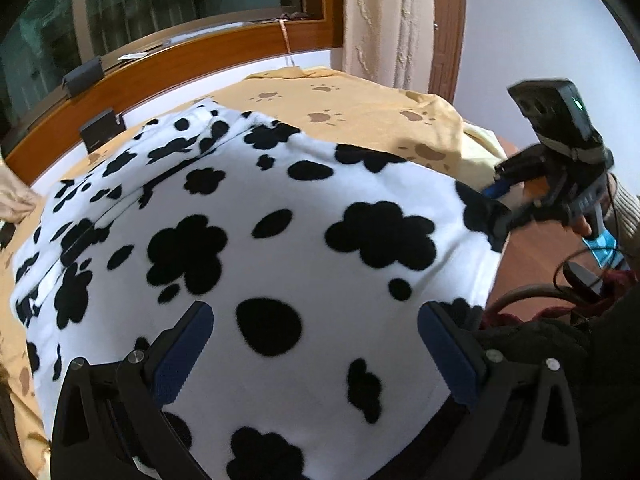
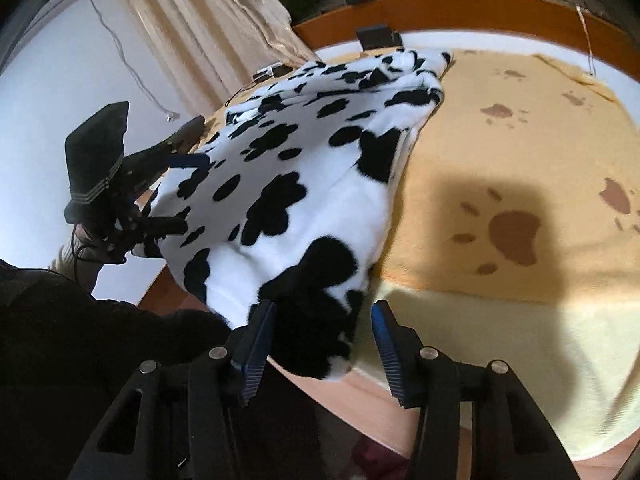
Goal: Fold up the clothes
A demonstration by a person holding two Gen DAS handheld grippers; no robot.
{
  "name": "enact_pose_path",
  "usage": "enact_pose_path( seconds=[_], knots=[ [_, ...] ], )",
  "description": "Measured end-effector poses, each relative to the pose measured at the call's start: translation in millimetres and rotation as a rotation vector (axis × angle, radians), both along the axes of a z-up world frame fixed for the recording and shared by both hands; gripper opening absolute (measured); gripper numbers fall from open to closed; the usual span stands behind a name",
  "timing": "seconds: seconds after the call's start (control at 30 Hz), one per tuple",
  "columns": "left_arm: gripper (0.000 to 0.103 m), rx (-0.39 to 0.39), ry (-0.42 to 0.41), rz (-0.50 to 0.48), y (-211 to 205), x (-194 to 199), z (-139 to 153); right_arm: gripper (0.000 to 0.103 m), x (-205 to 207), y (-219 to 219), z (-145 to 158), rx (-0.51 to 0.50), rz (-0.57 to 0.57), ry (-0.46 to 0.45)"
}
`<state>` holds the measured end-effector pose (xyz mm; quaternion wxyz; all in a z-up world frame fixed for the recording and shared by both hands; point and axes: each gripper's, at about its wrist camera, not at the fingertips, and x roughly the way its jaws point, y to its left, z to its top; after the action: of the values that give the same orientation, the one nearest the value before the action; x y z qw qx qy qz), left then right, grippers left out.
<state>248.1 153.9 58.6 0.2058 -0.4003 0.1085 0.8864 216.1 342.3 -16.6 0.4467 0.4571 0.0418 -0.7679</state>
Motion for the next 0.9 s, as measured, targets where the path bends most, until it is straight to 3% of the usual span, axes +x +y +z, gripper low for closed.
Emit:
enact_pose_path(
  seconds=[0.1, 0.17, 0.23, 0.4, 0.5, 0.6, 0.77, 0.9],
  knots=[
    [0.102, 0.030, 0.016, 0.006, -2.1, -0.7, 0.1, 0.051, 12.1, -16.4, 0.7, 0.052, 0.034, 0.032],
    [0.102, 0.035, 0.038, 0.005, -0.7, -0.9, 0.6, 0.029, 14.5, -23.4, 2.0, 0.059, 0.044, 0.022],
    [0.102, 0.030, 0.070, -0.001, 2.6, 0.3, 2.1, 0.022, 12.6, -26.1, 8.7, 0.001, 0.043, -0.012],
    [0.102, 0.036, 0.158, -0.061, 18.6, 8.2, 9.9, 0.019, -2.6, -27.2, 45.6, -0.165, 0.010, -0.028],
    [0.102, 0.015, 0.217, -0.063, 27.8, 13.7, 17.9, 0.019, -12.6, -36.6, 66.5, -0.207, 0.000, 0.004],
    [0.102, 0.016, 0.263, -0.036, 28.2, 18.4, 28.1, 0.019, -21.1, -55.0, 81.3, -0.195, 0.008, 0.049],
    [0.102, 0.113, 0.270, -0.034, 18.2, 24.8, 43.5, 0.019, -33.4, -78.3, 82.6, -0.142, -0.003, 0.076],
    [0.102, 0.057, 0.273, -0.006, 25.4, 18.7, 38.0, 0.019, -41.4, -81.9, 86.0, -0.173, -0.003, 0.063]
  ],
)
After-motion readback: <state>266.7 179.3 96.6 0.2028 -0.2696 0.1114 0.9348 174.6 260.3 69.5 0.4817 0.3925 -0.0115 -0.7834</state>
